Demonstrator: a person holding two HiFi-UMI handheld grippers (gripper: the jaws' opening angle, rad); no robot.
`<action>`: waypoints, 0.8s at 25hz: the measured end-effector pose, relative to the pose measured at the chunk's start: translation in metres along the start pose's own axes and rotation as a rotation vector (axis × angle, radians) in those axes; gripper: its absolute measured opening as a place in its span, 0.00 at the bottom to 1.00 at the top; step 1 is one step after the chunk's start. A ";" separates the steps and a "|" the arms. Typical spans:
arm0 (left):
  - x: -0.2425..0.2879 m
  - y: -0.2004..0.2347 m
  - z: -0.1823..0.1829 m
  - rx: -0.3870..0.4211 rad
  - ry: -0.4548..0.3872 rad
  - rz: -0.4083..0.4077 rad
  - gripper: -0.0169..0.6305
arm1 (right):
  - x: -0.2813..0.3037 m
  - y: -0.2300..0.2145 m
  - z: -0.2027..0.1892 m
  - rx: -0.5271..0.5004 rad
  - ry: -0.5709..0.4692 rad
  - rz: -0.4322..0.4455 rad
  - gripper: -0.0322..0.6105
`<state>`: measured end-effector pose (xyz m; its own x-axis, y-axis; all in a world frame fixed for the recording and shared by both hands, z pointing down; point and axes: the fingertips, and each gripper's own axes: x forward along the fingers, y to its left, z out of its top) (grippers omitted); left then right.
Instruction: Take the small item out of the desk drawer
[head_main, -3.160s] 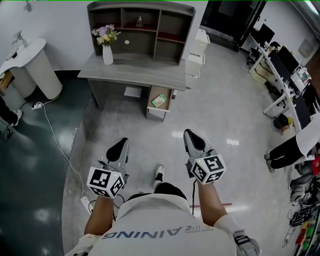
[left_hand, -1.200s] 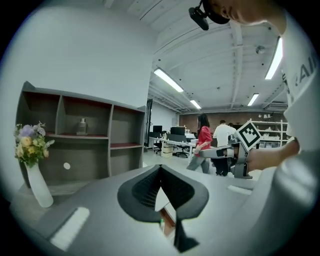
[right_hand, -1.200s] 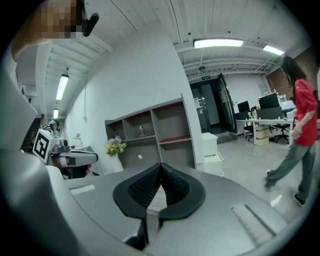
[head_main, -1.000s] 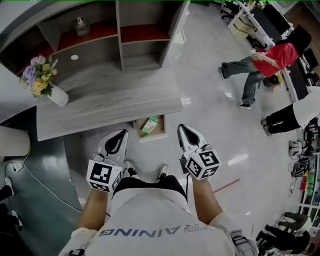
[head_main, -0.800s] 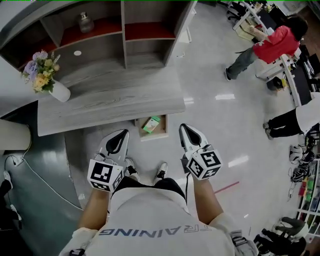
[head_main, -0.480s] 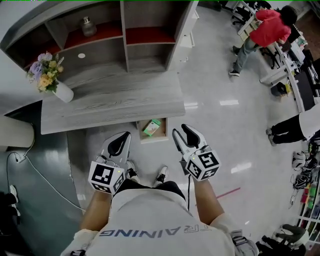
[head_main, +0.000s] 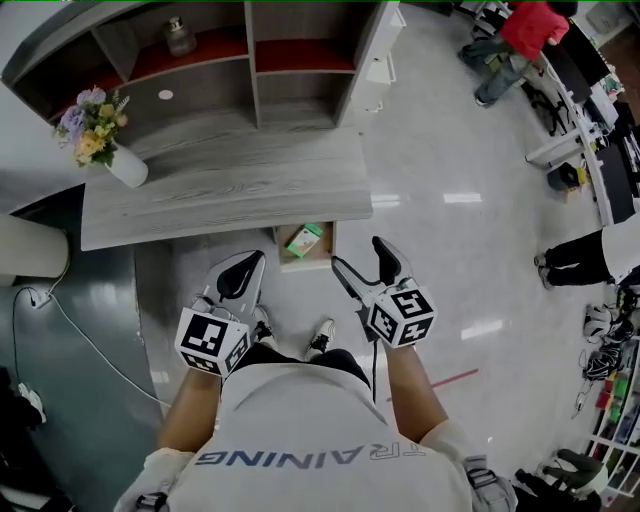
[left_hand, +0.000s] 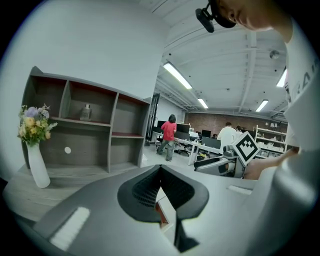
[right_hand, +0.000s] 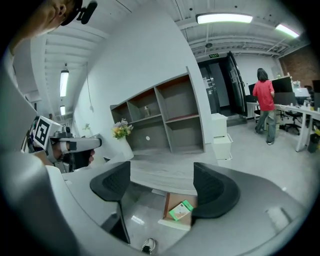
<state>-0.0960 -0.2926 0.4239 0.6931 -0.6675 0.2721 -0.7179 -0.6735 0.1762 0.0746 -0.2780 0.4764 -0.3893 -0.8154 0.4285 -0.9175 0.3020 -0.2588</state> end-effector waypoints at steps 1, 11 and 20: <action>0.002 0.002 -0.001 -0.001 0.003 -0.001 0.03 | 0.004 -0.003 -0.005 0.009 0.015 -0.007 0.69; -0.009 0.033 -0.054 -0.073 0.109 0.061 0.03 | 0.075 -0.016 -0.135 0.232 0.265 -0.041 0.74; -0.011 0.057 -0.110 -0.144 0.202 0.064 0.03 | 0.176 -0.060 -0.256 0.492 0.342 -0.256 0.72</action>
<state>-0.1518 -0.2883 0.5352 0.6293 -0.6207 0.4677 -0.7717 -0.5701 0.2818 0.0399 -0.3127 0.7893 -0.2415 -0.6040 0.7595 -0.8717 -0.2089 -0.4433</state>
